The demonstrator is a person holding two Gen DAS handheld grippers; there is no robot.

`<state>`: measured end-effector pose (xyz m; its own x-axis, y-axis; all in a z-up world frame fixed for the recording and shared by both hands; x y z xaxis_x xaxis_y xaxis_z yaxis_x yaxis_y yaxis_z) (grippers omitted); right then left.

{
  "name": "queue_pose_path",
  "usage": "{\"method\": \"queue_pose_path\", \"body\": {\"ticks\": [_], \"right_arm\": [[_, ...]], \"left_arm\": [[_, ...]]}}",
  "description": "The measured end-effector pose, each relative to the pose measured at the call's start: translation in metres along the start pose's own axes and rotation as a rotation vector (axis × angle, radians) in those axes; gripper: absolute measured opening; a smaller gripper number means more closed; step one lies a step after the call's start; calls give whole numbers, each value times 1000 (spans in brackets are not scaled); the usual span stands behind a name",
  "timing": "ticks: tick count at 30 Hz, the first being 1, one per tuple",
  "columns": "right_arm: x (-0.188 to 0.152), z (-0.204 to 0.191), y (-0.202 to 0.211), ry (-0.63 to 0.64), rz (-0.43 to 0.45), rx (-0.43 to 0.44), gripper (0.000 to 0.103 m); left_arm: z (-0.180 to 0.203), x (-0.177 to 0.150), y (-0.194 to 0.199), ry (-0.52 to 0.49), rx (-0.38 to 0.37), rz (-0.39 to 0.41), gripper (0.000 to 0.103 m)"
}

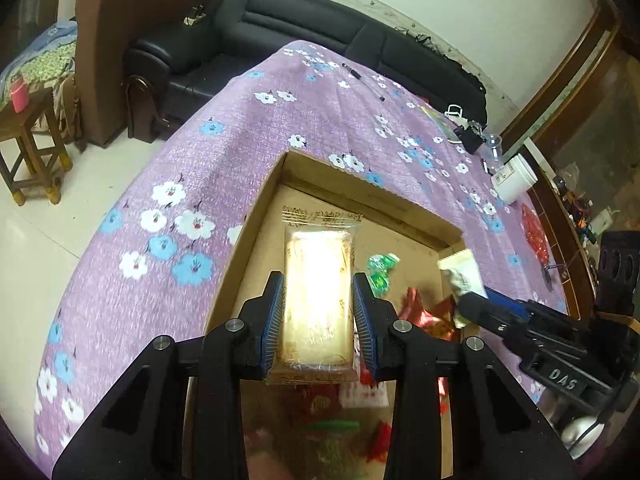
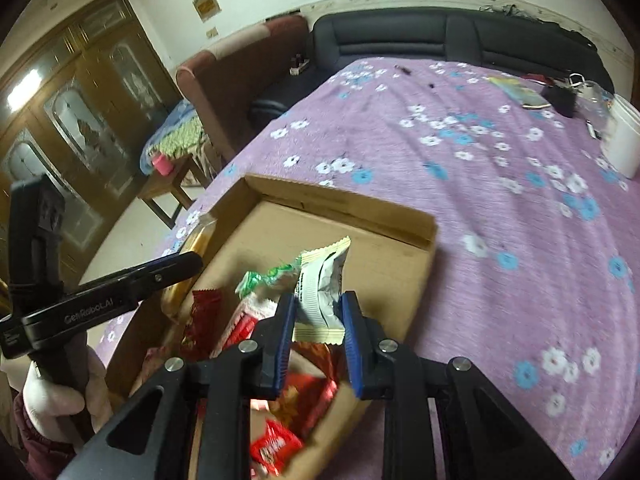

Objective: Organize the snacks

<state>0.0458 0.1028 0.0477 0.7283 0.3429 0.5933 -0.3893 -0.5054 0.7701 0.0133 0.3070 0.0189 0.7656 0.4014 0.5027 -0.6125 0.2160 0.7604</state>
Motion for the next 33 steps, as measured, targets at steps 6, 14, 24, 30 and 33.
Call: {"method": "queue_pose_path", "body": {"ticks": [6, 14, 24, 30, 33], "right_arm": [[9, 0, -19, -6, -10, 7, 28], [3, 2, 2, -17, 47, 19, 42], [-43, 23, 52, -70, 135, 5, 51], [-75, 37, 88, -104, 220, -58, 59], [-90, 39, 101, -112, 256, -89, 62]], "left_arm": [[-6, 4, -9, 48, -50, -14, 45], [3, -8, 25, 28, -45, 63, 46], [65, -58, 83, -99, 47, 294, 46], [98, -95, 105, -128, 161, 446, 88], [104, -108, 109, -121, 165, 467, 88]]}}
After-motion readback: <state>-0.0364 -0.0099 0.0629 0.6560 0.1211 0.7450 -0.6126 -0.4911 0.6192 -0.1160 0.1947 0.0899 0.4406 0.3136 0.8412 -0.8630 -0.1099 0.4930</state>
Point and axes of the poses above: each gripper's, at about its wrist camera, not at the fingertips, and y roughly against the way its jaws point, z to its right, x to its top, the point moved 4 cm from there along -y, roughly the way its jaws point, and after that the axes turned 4 degrees about y, right-handed, at the moved point
